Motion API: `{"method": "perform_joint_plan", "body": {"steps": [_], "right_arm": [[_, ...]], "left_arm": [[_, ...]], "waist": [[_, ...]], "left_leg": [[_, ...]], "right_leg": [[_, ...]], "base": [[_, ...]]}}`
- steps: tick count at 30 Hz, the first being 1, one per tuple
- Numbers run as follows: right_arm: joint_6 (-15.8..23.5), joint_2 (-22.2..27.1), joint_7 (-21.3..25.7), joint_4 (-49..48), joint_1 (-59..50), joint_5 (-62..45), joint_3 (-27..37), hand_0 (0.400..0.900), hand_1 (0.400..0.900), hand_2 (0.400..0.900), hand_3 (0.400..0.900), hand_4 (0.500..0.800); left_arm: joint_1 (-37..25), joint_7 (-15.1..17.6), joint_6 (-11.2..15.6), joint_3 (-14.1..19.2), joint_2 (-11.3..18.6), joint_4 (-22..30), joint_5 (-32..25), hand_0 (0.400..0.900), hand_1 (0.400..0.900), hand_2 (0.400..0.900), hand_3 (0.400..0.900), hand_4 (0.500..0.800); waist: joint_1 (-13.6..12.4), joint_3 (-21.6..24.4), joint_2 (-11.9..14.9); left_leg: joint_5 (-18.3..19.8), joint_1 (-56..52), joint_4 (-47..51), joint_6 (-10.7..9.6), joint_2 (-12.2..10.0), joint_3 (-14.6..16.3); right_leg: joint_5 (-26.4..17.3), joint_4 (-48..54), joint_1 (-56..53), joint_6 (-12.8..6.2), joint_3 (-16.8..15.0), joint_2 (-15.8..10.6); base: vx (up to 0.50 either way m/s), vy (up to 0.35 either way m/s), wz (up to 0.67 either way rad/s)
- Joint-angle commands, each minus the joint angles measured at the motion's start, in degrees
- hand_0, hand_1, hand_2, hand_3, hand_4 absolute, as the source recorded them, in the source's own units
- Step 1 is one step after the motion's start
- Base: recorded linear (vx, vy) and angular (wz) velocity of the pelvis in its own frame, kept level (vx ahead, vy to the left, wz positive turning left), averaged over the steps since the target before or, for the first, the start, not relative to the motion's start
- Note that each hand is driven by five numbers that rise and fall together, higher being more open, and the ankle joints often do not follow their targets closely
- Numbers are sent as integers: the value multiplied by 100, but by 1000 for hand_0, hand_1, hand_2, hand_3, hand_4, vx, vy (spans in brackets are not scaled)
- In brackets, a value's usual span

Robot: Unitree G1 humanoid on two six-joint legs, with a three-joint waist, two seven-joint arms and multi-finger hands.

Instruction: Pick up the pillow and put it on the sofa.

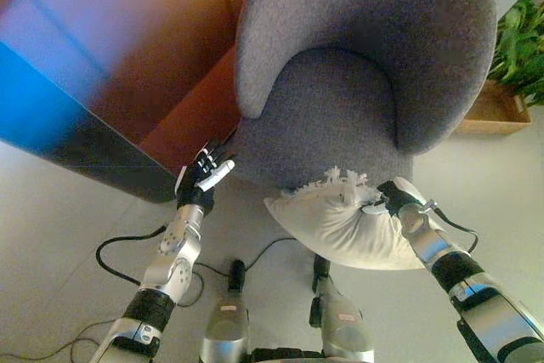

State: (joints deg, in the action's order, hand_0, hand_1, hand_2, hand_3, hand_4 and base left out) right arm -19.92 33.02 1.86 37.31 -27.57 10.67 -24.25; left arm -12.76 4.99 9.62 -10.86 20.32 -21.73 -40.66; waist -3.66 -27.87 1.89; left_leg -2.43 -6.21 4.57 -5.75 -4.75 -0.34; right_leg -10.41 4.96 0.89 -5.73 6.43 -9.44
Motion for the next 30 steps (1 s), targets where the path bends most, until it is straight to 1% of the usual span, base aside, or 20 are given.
{"method": "perform_joint_plan", "body": {"steps": [1, 6, 12, 16, 21, 24, 28, 30], "right_arm": [[258, 868, 17, -568, -236, 568, 220, 400, 400, 400, 400, 500], [269, 1027, -333, -729, -218, 869, 328, 400, 400, 400, 400, 500], [364, 1256, -472, -734, -737, 818, 310, 400, 400, 400, 400, 500], [368, 1552, -693, -645, -1263, 666, 231, 400, 400, 400, 400, 500], [519, 1913, -862, -199, -2004, 439, -24, 400, 400, 400, 400, 500], [480, 2097, -1031, 136, -2539, 258, -247, 400, 400, 400, 400, 500], [379, 2161, -1207, 645, -3037, 43, -479, 400, 400, 400, 400, 500], [399, 2173, -1332, 934, -3186, 46, -530, 400, 400, 400, 400, 500]], "left_arm": [[199, -286, 224, 25, 33, 206, 269, 900, 900, 900, 900, 800], [357, -375, 61, 115, 30, 77, 265, 900, 900, 900, 900, 800], [345, -442, 124, 103, 2, -230, 172, 900, 900, 900, 900, 800], [386, -538, 157, 106, -2, -397, 164, 900, 900, 900, 900, 800], [432, -632, 112, 80, 32, -457, 144, 900, 900, 900, 900, 800], [464, -722, 89, 41, 88, -485, 116, 900, 900, 900, 900, 800], [569, -795, 117, -61, 122, -440, 96, 900, 900, 900, 900, 800], [623, -833, 85, -91, 157, -392, 81, 900, 900, 900, 900, 800]], "waist": [[-39, 1409, 259], [-49, 1776, 293], [-48, 2017, 324], [-69, 2165, 342], [-139, 2301, 386], [-200, 2368, 412], [-275, 2448, 419], [-315, 2485, 415]], "left_leg": [[297, 137, -449, 8, -42, 38], [290, -68, -308, 3, -71, 62], [234, -138, -227, 0, -84, 49], [269, -213, -190, -18, -114, 76], [260, -256, -165, -33, -136, 71], [237, -252, -144, -52, -148, 52], [199, -251, -92, -68, -167, 24], [181, -242, -63, -75, -175, 3]], "right_leg": [[255, -255, -495, -610, 57, -466], [272, -175, -689, -627, 100, -444], [259, -176, -732, -622, 125, -443], [306, -166, -800, -633, 147, -428], [312, -162, -847, -630, 195, -418], [315, -145, -871, -625, 245, -410], [309, -106, -888, -610, 295, -390], [316, -78, -899, -601, 311, -375]], "base": [[154, 12, 2], [89, 7, 1], [12, 4, 0], [36, 12, -1], [42, 1, 1], [51, -10, 4], [73, -6, 4], [86, -2, 5]]}}
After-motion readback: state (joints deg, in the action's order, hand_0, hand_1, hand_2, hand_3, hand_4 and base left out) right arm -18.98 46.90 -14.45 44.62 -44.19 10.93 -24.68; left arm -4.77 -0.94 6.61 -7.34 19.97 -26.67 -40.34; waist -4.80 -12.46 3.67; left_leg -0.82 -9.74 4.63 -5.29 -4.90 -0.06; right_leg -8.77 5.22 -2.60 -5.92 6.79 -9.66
